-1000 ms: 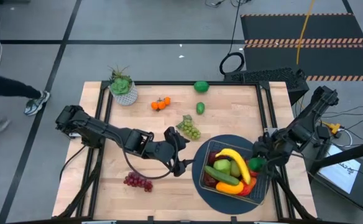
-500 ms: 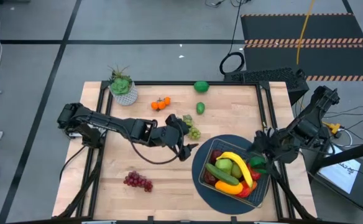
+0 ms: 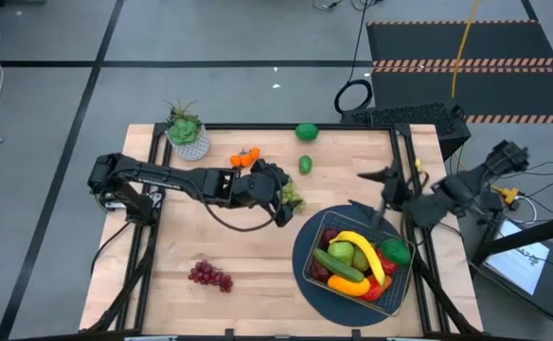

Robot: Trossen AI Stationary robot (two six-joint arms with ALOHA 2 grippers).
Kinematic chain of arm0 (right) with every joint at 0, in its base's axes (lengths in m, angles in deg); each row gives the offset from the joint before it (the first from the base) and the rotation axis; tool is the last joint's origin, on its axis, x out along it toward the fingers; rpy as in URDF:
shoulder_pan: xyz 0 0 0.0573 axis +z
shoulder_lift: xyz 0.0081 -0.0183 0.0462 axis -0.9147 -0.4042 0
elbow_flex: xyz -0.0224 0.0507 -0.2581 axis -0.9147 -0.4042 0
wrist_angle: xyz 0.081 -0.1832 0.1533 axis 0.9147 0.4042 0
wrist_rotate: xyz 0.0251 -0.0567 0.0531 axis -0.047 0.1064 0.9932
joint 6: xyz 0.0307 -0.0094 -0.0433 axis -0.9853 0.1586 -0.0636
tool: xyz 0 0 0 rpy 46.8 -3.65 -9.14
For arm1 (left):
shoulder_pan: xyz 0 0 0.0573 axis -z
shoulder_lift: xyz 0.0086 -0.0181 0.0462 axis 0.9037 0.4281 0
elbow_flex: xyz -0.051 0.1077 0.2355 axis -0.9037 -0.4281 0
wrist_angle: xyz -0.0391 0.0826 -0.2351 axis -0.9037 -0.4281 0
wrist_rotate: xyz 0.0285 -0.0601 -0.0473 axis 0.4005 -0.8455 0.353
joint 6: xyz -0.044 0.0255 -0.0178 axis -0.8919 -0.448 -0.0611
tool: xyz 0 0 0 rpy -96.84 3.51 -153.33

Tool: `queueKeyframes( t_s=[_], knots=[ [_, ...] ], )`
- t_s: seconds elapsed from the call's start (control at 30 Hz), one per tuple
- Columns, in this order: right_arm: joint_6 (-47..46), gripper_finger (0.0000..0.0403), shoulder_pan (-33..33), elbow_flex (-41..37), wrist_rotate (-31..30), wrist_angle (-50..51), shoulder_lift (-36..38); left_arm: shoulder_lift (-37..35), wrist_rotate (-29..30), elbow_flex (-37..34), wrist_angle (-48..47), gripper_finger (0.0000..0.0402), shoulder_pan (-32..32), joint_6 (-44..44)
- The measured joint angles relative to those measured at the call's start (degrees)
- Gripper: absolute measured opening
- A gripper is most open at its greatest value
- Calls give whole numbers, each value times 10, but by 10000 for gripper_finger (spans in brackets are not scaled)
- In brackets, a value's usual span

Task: Build produce basket
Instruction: Put the top lime into the gold wire basket

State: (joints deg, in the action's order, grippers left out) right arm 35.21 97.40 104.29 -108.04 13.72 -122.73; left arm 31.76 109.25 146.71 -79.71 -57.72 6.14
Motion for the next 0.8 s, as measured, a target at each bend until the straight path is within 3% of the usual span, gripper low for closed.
queueKeyframes(
  t_s=[0.07,0.17,0.3,0.4,0.57,0.8],
  knots=[
    [65,345,-61,0,51,-64,-14,0,-5,0,-3,397,-6,1],
    [125,345,-165,0,178,-133,-44,-1,-4,0,-17,397,-10,0],
    [142,345,-312,0,383,-176,-96,-13,-3,0,-48,397,-10,8],
    [165,345,-408,0,482,-192,-144,-13,-1,0,-82,397,-10,5],
    [194,345,-542,26,585,-191,-232,-13,4,0,-135,397,-10,-3],
    [234,345,-631,165,602,-129,-385,-13,32,0,-160,397,-18,-27]
  ],
)
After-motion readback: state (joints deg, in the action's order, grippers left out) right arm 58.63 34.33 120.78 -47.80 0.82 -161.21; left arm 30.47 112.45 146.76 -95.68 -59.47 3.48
